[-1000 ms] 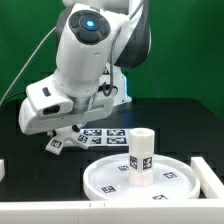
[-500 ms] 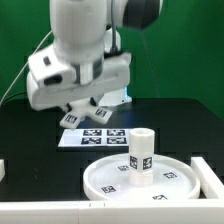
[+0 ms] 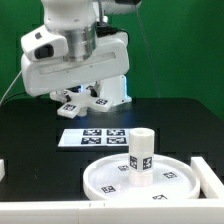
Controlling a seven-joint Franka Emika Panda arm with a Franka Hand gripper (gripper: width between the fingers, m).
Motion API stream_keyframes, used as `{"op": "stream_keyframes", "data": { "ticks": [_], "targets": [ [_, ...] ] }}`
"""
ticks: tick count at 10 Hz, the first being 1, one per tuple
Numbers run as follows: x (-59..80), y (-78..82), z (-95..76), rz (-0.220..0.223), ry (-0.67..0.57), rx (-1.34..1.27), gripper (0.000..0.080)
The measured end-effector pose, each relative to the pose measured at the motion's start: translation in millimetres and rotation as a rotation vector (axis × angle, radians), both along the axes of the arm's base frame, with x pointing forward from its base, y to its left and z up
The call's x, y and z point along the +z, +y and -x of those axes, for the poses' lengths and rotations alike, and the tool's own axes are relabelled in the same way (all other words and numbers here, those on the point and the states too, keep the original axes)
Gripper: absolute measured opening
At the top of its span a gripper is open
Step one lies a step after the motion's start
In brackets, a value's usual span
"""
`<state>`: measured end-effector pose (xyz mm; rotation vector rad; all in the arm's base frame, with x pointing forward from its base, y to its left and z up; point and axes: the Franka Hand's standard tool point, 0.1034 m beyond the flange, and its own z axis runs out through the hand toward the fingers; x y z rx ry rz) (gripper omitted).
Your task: Assemble round table
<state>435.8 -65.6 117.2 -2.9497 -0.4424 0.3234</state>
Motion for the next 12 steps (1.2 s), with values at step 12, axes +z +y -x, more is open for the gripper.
{"op": "stream_keyframes", "data": {
  "ticks": [12],
  "targets": [
    [35.1,67.7,-113.5,0.026,-0.204,-0.010,0.0444]
  ]
}}
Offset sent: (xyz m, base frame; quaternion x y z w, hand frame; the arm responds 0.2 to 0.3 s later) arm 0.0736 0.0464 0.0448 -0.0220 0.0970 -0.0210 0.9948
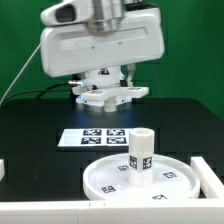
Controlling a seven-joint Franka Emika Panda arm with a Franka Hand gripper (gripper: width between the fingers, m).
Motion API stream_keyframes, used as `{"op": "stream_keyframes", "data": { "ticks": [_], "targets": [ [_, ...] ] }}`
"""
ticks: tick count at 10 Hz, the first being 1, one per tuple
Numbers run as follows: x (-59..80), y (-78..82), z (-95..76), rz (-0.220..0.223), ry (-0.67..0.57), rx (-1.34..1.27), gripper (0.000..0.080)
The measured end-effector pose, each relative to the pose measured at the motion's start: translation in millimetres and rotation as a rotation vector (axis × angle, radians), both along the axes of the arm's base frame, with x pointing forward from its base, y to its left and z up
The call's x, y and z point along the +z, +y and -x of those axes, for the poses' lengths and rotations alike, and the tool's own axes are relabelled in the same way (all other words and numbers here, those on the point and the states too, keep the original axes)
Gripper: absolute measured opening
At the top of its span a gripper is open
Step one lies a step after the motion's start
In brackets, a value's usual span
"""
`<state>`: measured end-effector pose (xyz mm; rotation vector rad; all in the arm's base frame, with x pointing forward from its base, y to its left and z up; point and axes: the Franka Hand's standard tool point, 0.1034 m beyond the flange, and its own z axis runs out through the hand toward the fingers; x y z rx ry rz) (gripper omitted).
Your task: Assemble round table
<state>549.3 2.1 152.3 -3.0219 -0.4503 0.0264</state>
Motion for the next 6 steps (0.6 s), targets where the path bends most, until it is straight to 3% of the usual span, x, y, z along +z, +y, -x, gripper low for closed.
{"op": "stream_keyframes", "data": {
  "ticks": [1,4,6],
  "targets": [
    [-0.4,9.5,-5.0,0.004,-0.002,0.003,0.0444],
    [-1.4,4.4,-3.8,0.005,0.000,-0.007,0.0445],
    [4.0,15.3,-10.8,0.024,-0.001,-0.031,0.0445]
  ]
}}
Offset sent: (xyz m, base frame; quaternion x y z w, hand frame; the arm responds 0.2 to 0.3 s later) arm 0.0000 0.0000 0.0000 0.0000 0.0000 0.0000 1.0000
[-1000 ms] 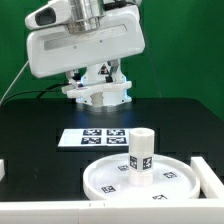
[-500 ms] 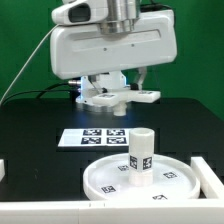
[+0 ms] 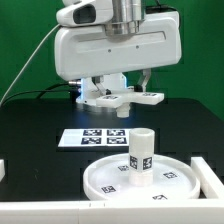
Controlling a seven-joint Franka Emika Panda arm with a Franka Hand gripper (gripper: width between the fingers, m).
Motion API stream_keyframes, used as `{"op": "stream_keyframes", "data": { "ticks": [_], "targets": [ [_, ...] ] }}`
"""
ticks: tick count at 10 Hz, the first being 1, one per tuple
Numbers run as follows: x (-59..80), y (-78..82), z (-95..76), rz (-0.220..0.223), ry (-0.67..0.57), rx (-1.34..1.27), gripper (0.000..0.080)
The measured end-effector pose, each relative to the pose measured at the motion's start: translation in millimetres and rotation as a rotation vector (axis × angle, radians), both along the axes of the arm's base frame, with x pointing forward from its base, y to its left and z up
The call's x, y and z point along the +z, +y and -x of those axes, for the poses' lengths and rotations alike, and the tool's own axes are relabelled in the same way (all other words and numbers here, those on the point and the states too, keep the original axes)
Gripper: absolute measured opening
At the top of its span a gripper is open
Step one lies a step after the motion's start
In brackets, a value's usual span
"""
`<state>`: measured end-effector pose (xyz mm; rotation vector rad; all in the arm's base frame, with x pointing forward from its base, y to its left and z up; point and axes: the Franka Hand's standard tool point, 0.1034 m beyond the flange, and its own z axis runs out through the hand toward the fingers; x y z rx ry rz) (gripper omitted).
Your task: Assemble round table
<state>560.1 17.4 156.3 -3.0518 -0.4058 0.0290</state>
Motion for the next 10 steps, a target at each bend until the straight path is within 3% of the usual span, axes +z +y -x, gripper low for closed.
{"op": "stream_keyframes", "data": {
  "ticks": [3,10],
  "targets": [
    [-13.2,18.2,-4.1,0.009,-0.006,-0.004,0.0445],
    [-31.6,17.9,0.7,0.021,0.021,-0.020,0.0445]
  ]
}}
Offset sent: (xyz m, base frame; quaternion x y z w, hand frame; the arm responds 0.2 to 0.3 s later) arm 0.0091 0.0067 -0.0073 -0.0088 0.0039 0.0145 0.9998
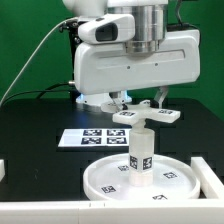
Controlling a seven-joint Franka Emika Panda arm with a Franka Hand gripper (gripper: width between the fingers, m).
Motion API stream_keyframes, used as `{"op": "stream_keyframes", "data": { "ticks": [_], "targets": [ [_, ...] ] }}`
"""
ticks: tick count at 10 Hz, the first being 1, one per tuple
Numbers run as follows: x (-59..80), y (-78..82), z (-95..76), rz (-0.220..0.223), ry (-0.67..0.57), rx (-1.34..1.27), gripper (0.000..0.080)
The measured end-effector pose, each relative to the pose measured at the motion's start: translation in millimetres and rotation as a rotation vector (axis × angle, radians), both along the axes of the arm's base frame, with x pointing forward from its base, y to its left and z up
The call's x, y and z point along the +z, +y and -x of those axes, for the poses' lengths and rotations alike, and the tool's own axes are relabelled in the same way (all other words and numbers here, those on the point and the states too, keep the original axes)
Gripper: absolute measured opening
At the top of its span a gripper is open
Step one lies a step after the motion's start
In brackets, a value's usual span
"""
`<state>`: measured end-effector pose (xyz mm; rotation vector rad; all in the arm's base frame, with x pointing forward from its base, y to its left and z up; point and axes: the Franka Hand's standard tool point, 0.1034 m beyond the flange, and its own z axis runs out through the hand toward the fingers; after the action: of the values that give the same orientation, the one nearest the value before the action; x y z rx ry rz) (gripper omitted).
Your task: Assemble round table
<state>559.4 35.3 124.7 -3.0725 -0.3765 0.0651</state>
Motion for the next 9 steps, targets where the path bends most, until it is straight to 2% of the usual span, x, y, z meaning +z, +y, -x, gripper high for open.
{"op": "stream_keyframes", "data": {
  "ticks": [4,8,9],
  "targets": [
    [-5.3,5.5,1.7,0.002,0.010,-0.014,0.0445],
    [-20.7,4.5,5.1,0.015,0.027,-0.039,0.0445],
    [-20.6,4.6,2.6,0.016,0.016,-0.041,0.0445]
  ]
}}
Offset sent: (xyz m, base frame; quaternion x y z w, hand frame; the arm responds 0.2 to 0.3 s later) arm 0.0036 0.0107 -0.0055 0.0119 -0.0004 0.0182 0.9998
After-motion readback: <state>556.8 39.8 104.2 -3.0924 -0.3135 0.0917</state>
